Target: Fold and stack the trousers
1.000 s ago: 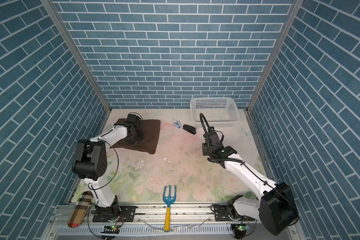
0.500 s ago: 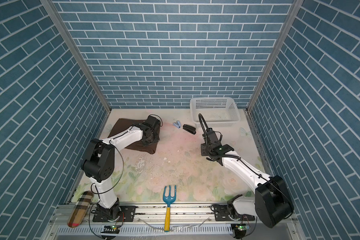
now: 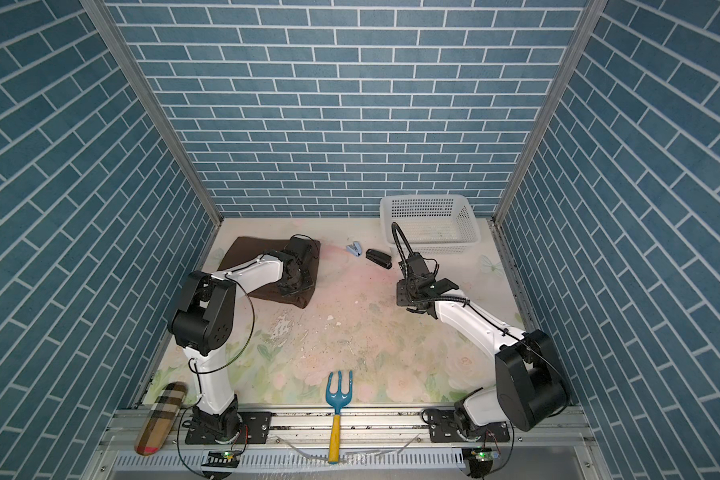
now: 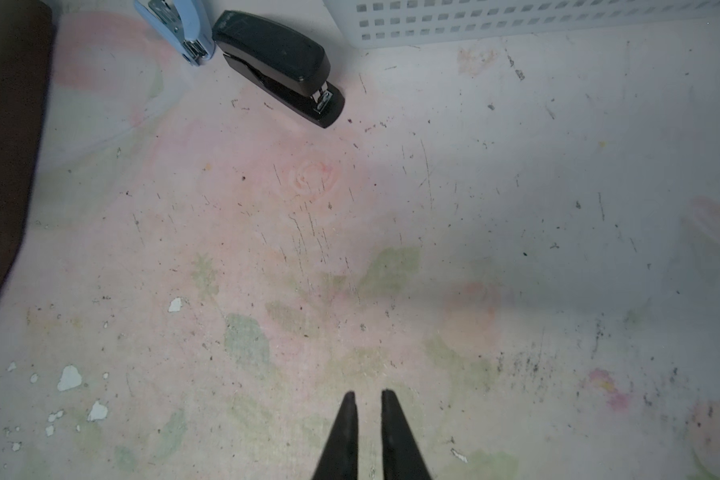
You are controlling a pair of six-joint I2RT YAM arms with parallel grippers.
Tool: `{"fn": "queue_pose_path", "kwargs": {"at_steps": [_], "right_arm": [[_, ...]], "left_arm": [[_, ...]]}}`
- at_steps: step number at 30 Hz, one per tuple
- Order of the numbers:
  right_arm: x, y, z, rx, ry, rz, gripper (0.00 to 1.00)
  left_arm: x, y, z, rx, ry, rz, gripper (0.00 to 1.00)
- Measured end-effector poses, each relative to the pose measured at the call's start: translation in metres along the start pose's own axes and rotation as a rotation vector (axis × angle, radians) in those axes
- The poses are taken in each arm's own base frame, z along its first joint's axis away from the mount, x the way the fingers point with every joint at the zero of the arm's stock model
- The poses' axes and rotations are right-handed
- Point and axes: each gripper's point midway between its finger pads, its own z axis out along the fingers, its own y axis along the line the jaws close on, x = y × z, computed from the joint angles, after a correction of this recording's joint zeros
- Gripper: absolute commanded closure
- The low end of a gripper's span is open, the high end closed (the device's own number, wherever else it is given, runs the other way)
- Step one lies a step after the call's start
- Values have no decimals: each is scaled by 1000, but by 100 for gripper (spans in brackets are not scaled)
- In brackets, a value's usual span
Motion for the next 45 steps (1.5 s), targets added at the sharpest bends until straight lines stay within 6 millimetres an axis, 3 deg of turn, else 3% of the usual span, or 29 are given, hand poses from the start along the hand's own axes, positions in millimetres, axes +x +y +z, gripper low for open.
{"fn": "queue_pose_path", "kwargs": {"at_steps": [4, 8, 17, 30, 35, 41, 45], "right_arm": [[1, 1, 2, -7, 9, 23, 84], [0, 9, 11, -20, 54, 20, 89], [-11, 9, 1, -15, 32, 29, 87], [0, -9, 0, 62, 74, 26, 91], [-2, -12, 0, 86, 90, 15, 96], [-5, -12, 0, 91, 85, 19, 94], [-6, -14, 0, 93, 82, 13, 95]], "left_arm": [[-22, 20, 3, -7, -7, -29, 70], [-45, 27, 8, -15, -21, -38, 70], [-75, 14, 20, 10, -28, -29, 70], [-115, 12, 31, 33, -53, -23, 73], [-124, 17, 32, 32, -63, -20, 72], [-130, 13, 33, 60, -58, -10, 73], [-127, 8, 31, 99, -58, -4, 67]]}}
